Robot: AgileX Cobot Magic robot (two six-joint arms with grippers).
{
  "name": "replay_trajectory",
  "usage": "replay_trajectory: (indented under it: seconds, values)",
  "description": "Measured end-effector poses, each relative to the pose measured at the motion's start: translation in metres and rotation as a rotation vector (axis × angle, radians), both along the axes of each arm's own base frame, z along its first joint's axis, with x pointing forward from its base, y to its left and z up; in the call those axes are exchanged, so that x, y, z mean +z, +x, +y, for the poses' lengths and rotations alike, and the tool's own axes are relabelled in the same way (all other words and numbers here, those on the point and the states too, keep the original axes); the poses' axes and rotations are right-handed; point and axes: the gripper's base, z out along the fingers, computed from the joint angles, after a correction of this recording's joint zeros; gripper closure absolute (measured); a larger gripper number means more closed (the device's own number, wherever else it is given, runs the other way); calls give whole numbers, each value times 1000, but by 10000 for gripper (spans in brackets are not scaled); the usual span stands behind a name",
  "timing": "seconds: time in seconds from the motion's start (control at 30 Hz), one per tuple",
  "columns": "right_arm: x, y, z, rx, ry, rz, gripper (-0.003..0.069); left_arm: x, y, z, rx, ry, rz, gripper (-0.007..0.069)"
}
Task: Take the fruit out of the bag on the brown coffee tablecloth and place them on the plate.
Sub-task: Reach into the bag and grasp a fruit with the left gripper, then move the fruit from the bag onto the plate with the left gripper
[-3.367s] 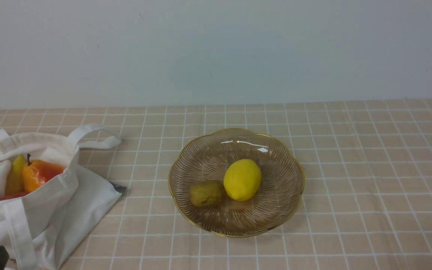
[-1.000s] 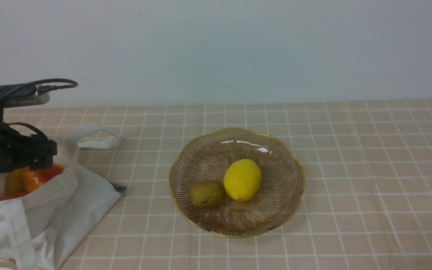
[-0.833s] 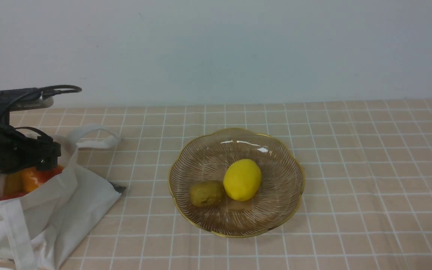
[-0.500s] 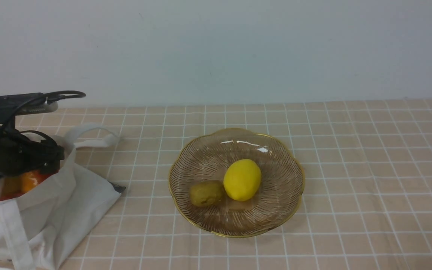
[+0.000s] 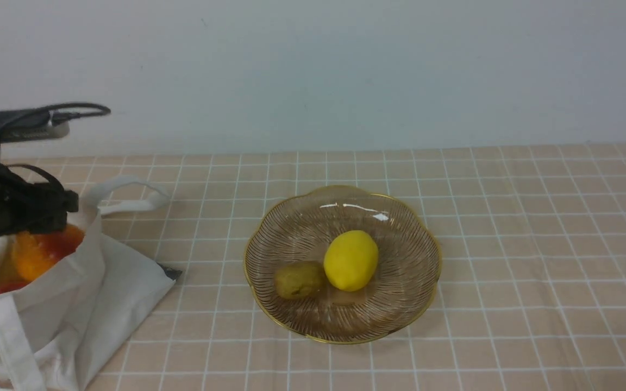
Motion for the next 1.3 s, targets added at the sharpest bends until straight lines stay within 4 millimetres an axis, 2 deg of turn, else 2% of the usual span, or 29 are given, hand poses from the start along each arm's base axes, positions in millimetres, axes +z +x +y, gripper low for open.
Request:
replay_trajectory:
  seconds: [0.03,0.1,0.13,0.17,0.27,0.33,0.4,0.47,0.63,0.7,0.73,0.8,0.83,0.87,1.03,1.2,1.3]
  values:
    - [0,0,0,0,0,0,673,8,-2,0,0,4,-25,234]
    - [0,0,0,0,0,0,673,38,-9,-2,-2,14,-102,234]
    - [0,0,0,0,0,0,673,44,-11,-2,-2,16,-120,234]
    - [0,0,0,0,0,0,673,69,-20,-4,-1,21,-195,234]
    - [0,0,0,0,0,0,673,104,-37,-13,-16,13,-306,235]
    - [0,0,0,0,0,0,673,122,-47,-29,-56,-23,-369,237]
    - [0,0,0,0,0,0,673,130,-54,-44,-98,-64,-397,237]
    - [0,0,0,0,0,0,673,133,-57,-71,-183,-131,-403,237]
    - [0,0,0,0,0,0,673,114,-48,-133,-373,-225,-325,237]
    - [0,0,0,0,0,0,673,93,-38,-169,-457,-253,-277,237]
    - [0,0,0,0,0,0,673,89,-37,-175,-470,-255,-264,237]
    - [0,0,0,0,0,0,673,66,-28,-204,-522,-256,-239,237]
    - [0,0,0,0,0,0,673,62,-26,-208,-530,-254,-228,237]
    - [0,0,0,0,0,0,673,46,-19,-223,-544,-250,-227,237]
    - [0,0,0,0,0,0,673,4,6,-242,-519,-229,-247,237]
    - [0,0,0,0,0,0,673,-27,25,-242,-474,-207,-242,237]
    - [0,0,0,1,-3,0,673,-36,30,-239,-458,-200,-232,236]
